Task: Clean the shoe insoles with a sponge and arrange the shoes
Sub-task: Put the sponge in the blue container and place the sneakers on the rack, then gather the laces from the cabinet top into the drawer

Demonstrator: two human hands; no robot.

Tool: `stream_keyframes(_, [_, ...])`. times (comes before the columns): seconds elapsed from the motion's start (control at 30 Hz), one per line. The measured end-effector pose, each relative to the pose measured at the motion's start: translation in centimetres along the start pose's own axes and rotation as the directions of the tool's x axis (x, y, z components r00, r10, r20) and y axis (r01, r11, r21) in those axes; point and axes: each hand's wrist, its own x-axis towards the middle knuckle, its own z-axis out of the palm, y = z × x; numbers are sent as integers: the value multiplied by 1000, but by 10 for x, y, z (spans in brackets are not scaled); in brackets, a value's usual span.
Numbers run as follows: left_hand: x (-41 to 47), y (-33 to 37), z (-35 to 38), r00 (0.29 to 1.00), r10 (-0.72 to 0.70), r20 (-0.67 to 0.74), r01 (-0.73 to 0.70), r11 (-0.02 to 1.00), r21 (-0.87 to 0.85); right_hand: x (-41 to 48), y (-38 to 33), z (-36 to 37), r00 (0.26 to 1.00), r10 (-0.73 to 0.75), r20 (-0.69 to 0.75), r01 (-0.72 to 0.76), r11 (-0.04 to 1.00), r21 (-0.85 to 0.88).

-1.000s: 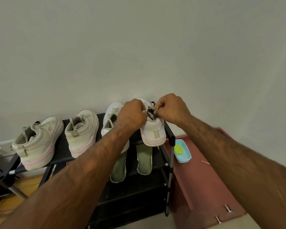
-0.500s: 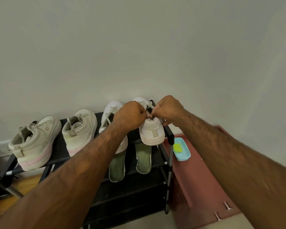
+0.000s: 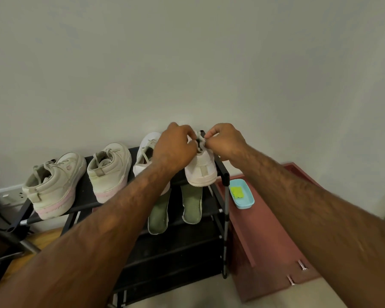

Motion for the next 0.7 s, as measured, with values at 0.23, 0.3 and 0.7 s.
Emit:
stream_keyframes(0.23, [-47, 73, 10, 991, 122, 57, -122, 992, -13, -60, 24, -52, 998, -56, -12, 56, 998, -41])
stream_keyframes(0.3, [-62, 86, 23, 989, 110, 96, -104, 993, -57, -77, 40, -69, 999, -35, -12, 35, 997, -67])
stream_keyframes(0.7, [-163, 145, 145, 927, 8, 375, 103, 955, -277, -166, 182, -127, 984, 176, 16, -173, 979, -112])
